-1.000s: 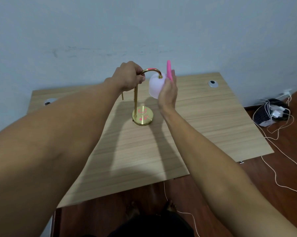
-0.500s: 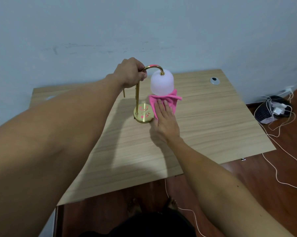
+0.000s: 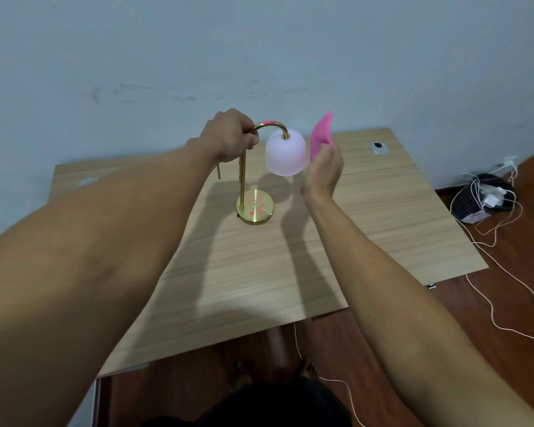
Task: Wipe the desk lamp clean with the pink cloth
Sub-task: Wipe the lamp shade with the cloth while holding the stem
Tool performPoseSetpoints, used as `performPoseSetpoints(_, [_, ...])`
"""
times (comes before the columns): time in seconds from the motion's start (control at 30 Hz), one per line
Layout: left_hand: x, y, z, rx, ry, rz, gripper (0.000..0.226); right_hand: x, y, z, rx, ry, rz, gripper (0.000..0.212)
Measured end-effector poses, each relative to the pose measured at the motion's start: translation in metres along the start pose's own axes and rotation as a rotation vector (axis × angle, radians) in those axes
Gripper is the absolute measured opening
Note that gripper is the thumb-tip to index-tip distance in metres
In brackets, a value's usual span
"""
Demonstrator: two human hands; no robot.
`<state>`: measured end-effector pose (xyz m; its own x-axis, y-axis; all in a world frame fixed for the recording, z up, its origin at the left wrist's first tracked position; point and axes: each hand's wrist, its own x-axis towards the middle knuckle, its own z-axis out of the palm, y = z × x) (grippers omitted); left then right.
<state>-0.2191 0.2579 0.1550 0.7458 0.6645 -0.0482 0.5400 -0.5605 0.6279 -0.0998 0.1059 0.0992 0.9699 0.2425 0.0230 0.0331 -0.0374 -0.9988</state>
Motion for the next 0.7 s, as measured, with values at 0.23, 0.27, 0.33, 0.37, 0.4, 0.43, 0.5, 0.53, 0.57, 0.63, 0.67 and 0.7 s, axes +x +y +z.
performPoseSetpoints(0.23, [0.000,0.000,0.001,-0.005,0.005,-0.005,0.013,-0.032,0.046,0.017,-0.123,-0.219,-0.122,0.060])
performPoseSetpoints(0.27, [0.001,-0.001,0.001,-0.006,0.007,-0.005,0.013,-0.033,0.048,0.015,-0.104,-0.176,-0.015,0.057])
performPoseSetpoints(0.33, [0.001,-0.001,0.001,-0.009,0.007,-0.001,0.012,-0.028,0.044,0.011,-0.022,-0.113,0.223,0.050])
performPoseSetpoints(0.37, [0.001,0.000,0.001,-0.006,0.008,0.003,0.012,-0.023,0.040,0.011,0.050,-0.103,0.312,0.051])
performPoseSetpoints(0.4, [0.001,0.000,0.001,-0.001,0.009,0.006,0.012,-0.019,0.033,0.012,0.139,-0.100,0.354,0.052])
performPoseSetpoints(0.43, [0.000,0.000,0.001,0.004,0.008,0.006,0.013,-0.015,0.022,0.014,0.211,-0.086,0.356,0.051])
performPoseSetpoints(0.5, [0.001,0.000,0.000,0.009,0.006,0.005,0.013,-0.008,0.003,0.022,0.200,-0.072,0.195,0.053])
performPoseSetpoints(0.53, [0.001,0.001,0.000,0.011,0.005,0.002,0.013,-0.007,-0.010,0.027,0.124,-0.112,0.077,0.053])
performPoseSetpoints(0.57, [0.001,0.001,0.000,0.012,0.005,-0.001,0.012,-0.007,-0.020,0.031,0.047,-0.177,-0.029,0.053])
performPoseSetpoints(0.63, [0.001,0.001,0.000,0.012,0.006,-0.005,0.012,-0.005,-0.029,0.036,-0.082,-0.327,-0.141,0.052])
performPoseSetpoints(0.67, [0.001,0.001,0.000,0.010,0.005,-0.007,0.012,-0.002,-0.029,0.037,-0.119,-0.358,-0.163,0.053])
performPoseSetpoints(0.7, [0.000,0.001,0.000,0.010,0.004,-0.010,0.012,0.002,-0.029,0.036,-0.134,-0.362,-0.162,0.053])
